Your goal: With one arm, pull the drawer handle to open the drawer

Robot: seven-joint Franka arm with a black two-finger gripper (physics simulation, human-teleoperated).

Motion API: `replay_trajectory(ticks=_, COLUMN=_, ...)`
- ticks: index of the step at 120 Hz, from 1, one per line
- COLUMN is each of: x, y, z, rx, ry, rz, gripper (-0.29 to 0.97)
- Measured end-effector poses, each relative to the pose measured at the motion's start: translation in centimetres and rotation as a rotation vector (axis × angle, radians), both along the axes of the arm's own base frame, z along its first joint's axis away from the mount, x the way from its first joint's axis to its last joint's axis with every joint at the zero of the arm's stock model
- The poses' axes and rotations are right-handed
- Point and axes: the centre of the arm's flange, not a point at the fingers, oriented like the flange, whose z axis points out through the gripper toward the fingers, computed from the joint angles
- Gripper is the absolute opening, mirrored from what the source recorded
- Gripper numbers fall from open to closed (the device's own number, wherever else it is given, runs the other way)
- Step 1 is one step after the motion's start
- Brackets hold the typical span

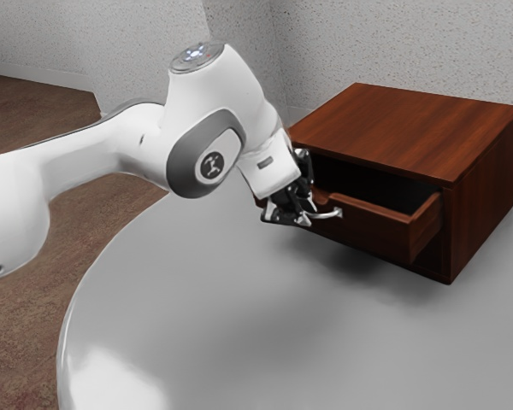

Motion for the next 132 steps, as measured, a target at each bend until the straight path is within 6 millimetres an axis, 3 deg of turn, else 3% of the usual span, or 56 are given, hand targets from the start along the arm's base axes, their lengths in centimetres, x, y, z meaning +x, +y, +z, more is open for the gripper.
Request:
replay_trajectory(ticks=52, x=-2.1, y=-0.5, z=0.7, rx=0.004, ry=0.001, rz=-0.006, gripper=0.05)
replay_trajectory(ticks=78, x=-3.2, y=-0.4, z=0.1, rx=0.011, ry=0.013, rz=-0.002, gripper=0.07)
replay_trajectory(ticks=112, x=-6.8, y=-0.7, z=0.8, rx=0.034, ry=0.003, rz=0.006, gripper=0.05)
replay_trajectory(ticks=124, x=-8.8, y=-2.2, z=2.2, rx=0.051, ry=-0.020, rz=-0.011, gripper=0.06)
replay_trajectory(ticks=132, x=-10.7, y=-4.1, z=4.8, rx=0.070, ry=-0.064, rz=-0.029, gripper=0.06)
